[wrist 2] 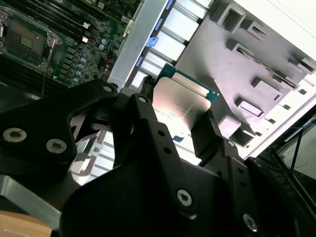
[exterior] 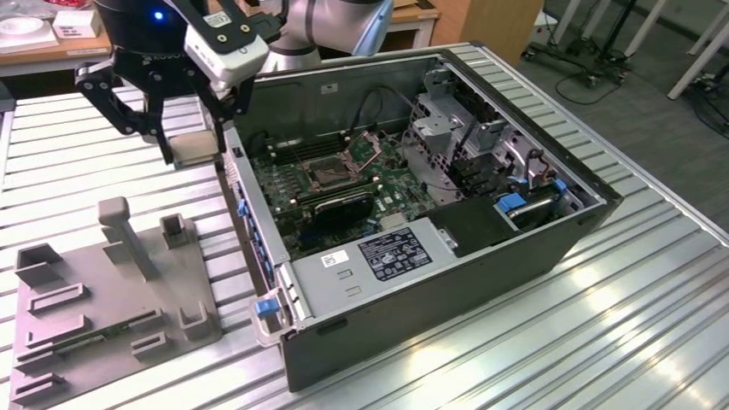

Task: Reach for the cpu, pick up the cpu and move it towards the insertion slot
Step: 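Pick up the cpu and move it towards the insertion slot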

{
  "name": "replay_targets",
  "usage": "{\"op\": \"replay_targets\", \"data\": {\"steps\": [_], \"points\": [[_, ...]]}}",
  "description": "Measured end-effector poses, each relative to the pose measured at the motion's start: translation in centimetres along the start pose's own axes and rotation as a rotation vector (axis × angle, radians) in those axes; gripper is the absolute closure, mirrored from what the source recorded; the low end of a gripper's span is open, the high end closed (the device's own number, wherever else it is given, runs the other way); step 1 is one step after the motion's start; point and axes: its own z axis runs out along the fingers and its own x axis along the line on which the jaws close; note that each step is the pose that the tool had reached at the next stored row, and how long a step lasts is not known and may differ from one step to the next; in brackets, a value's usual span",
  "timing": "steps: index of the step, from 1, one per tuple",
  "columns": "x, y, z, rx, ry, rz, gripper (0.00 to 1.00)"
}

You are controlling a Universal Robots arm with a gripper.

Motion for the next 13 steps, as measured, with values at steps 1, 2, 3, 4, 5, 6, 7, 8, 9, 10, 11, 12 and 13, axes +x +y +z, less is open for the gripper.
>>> {"op": "replay_targets", "data": {"steps": [1,2,3,4,5,6,7,8,9,10,11,12,13], "points": [[-0.13,0.0,0.0,0.0,0.0,0.0,0.45],[-0.25,0.0,0.0,0.0,0.0,0.0,0.45],[-0.37,0.0,0.0,0.0001,0.0,0.0,0.45],[-0.49,0.0,0.0,0.0,0.0,0.0,0.45],[-0.61,0.0,0.0,0.0,0.0,0.0,0.45],[-0.72,0.0,0.0,0.0,0.0,0.0,0.45],[-0.84,0.0,0.0,0.0,0.0,0.0,0.45],[-0.95,0.0,0.0,0.0,0.0,0.0,0.45],[-1.07,0.0,0.0,0.0,0.0,0.0,0.45],[-1.18,0.01,0.0,0.0,0.0,0.0,0.45],[-1.3,0.01,0.0,0.0,0.0,0.0,0.45],[-1.43,0.01,0.0,0.0,0.0,0.0,0.45],[-1.54,0.01,0.0,0.0001,0.0,0.0,0.45]]}}
